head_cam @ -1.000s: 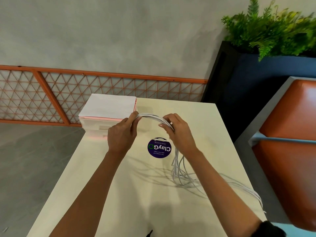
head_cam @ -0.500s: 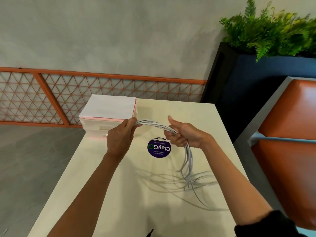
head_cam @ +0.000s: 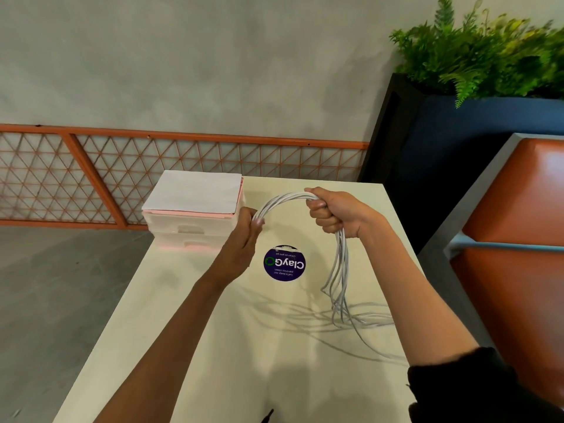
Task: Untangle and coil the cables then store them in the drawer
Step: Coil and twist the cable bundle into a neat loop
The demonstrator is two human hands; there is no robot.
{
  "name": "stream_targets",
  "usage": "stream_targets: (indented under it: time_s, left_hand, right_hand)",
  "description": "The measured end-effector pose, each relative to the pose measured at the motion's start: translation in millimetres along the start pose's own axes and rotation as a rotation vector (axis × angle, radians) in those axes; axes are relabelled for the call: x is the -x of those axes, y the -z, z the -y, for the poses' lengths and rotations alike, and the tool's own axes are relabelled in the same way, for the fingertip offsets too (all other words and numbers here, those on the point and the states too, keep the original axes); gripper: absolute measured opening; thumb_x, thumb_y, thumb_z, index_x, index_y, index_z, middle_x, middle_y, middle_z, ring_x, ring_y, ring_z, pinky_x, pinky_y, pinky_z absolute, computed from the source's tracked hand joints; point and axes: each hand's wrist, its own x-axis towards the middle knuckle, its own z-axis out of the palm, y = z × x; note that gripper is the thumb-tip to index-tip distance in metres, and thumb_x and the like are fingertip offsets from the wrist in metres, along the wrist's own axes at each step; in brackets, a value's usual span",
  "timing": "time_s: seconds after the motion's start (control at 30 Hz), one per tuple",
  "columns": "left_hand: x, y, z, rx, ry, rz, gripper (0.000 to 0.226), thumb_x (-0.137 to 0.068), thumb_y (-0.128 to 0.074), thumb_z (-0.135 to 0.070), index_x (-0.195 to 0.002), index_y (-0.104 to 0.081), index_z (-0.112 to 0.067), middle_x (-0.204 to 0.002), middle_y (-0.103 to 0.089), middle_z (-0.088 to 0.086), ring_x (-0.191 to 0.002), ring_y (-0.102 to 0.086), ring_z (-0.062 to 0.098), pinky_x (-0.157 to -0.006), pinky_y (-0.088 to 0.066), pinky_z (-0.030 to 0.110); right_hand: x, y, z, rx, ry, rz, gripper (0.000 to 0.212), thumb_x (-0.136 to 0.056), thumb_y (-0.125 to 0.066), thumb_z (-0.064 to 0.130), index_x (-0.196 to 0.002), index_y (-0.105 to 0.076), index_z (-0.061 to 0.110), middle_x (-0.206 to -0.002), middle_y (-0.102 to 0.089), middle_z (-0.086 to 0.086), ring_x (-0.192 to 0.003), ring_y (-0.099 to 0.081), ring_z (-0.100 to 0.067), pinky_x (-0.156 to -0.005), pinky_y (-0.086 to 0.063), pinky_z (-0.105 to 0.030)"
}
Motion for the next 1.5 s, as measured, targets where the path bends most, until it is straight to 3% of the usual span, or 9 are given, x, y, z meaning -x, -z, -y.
stream_targets:
  time_s: [0.23,0.43,0.57,0.7,0.83,0.97,1.13,1.3,1.5]
  left_hand:
    - [-19.0,29.5,-6.3,-0.208,0.052,0.435,0.021,-0.095,-0.056,-0.021,-0.100,-0.046,-0.004,-0.085,-0.059,-0.001,-0.075,-0.056,0.006,-0.074,-0.052,0.032]
    - [-19.7,32.0,-24.6,0.092,0.240,0.698,0.032,-0.094,-0.056,-0.010,-0.126,-0.049,-0.008,-0.105,-0.070,-0.004,-0.100,-0.066,0.012,-0.084,-0.055,0.028]
    - [-11.2,21.1,-32.0,0.185,0.184,0.605,0.030,-0.100,-0.039,-0.024,-0.124,-0.043,-0.007,-0.084,-0.065,-0.007,-0.061,-0.044,0.009,-0.064,-0.045,0.017]
    - [-8.6,5.9,-34.1,0.499,0.315,0.433,0.072,-0.089,-0.015,-0.063,-0.080,-0.054,-0.003,-0.054,-0.027,0.003,-0.051,-0.015,0.014,-0.048,-0.017,0.024]
    - [-10.8,-5.8,-30.9,0.611,0.354,0.167,0.058,-0.086,-0.031,-0.063,-0.055,-0.050,-0.018,-0.048,-0.020,-0.004,-0.045,-0.013,0.009,-0.048,-0.011,0.027]
    - [-9.9,-9.0,-36.1,0.777,0.367,0.069,0.050,-0.083,-0.043,-0.055,-0.072,-0.066,-0.012,-0.041,-0.021,-0.008,-0.038,-0.015,0.005,-0.045,-0.012,0.023]
    - [-5.6,4.3,-40.7,0.984,0.431,0.360,0.048,-0.079,-0.060,-0.053,-0.102,-0.076,-0.013,-0.041,-0.010,-0.006,-0.039,-0.006,0.009,-0.042,-0.012,0.020]
    - [-7.6,1.7,-42.0,1.116,0.330,0.357,0.065,-0.060,-0.083,-0.052,-0.110,-0.073,-0.013,-0.041,-0.011,-0.005,-0.035,-0.007,0.009,-0.038,-0.015,0.017]
    - [-14.0,-3.4,-44.1,1.169,0.247,0.306,0.061,-0.069,-0.076,-0.053,-0.118,-0.069,-0.017,-0.041,-0.011,-0.004,-0.034,-0.008,0.010,-0.037,-0.014,0.017]
  right_hand:
    - [1.9,11.2,8.5,0.247,0.006,-0.010,0.048,-0.099,-0.040,0.039,-0.055,-0.030,0.022,-0.048,-0.022,0.007,-0.041,-0.012,-0.007,-0.037,-0.011,-0.018]
    - [4.6,9.1,15.3,0.324,0.026,0.035,0.049,-0.097,-0.045,0.041,-0.055,-0.031,0.022,-0.049,-0.024,0.007,-0.043,-0.013,-0.008,-0.042,-0.011,-0.021]
    - [5.7,11.2,20.2,0.332,0.023,0.050,0.049,-0.097,-0.043,0.041,-0.055,-0.030,0.022,-0.047,-0.024,0.008,-0.042,-0.013,-0.007,-0.043,-0.009,-0.021]
    - [6.2,12.2,23.3,0.371,0.000,0.099,0.050,-0.099,-0.041,0.040,-0.054,-0.030,0.022,-0.047,-0.024,0.008,-0.041,-0.013,-0.006,-0.041,-0.010,-0.020]
    - [6.0,11.9,23.5,0.252,-0.063,0.188,0.050,-0.100,-0.037,0.043,-0.056,-0.030,0.021,-0.046,-0.023,0.009,-0.036,-0.014,-0.003,-0.035,-0.010,-0.016]
    - [3.8,9.9,17.2,0.021,-0.156,0.325,0.045,-0.099,-0.029,0.048,-0.068,-0.037,0.017,-0.042,-0.026,0.011,-0.032,-0.012,0.000,-0.028,-0.011,-0.012]
    - [4.2,6.2,3.7,-0.056,-0.213,0.460,0.042,-0.094,-0.028,0.052,-0.075,-0.039,0.017,-0.040,-0.031,0.012,-0.038,-0.006,-0.004,-0.027,-0.012,-0.011]
    - [1.0,3.4,-13.2,-0.203,0.017,0.640,0.044,-0.086,-0.041,0.059,-0.082,-0.044,0.015,-0.056,-0.030,0.008,-0.041,-0.013,-0.001,-0.033,-0.015,-0.010]
    - [4.0,-2.0,-33.0,-0.262,0.276,0.274,0.012,-0.091,-0.053,0.004,-0.101,-0.054,0.009,-0.080,-0.049,0.003,-0.043,-0.034,0.001,-0.039,-0.029,-0.010]
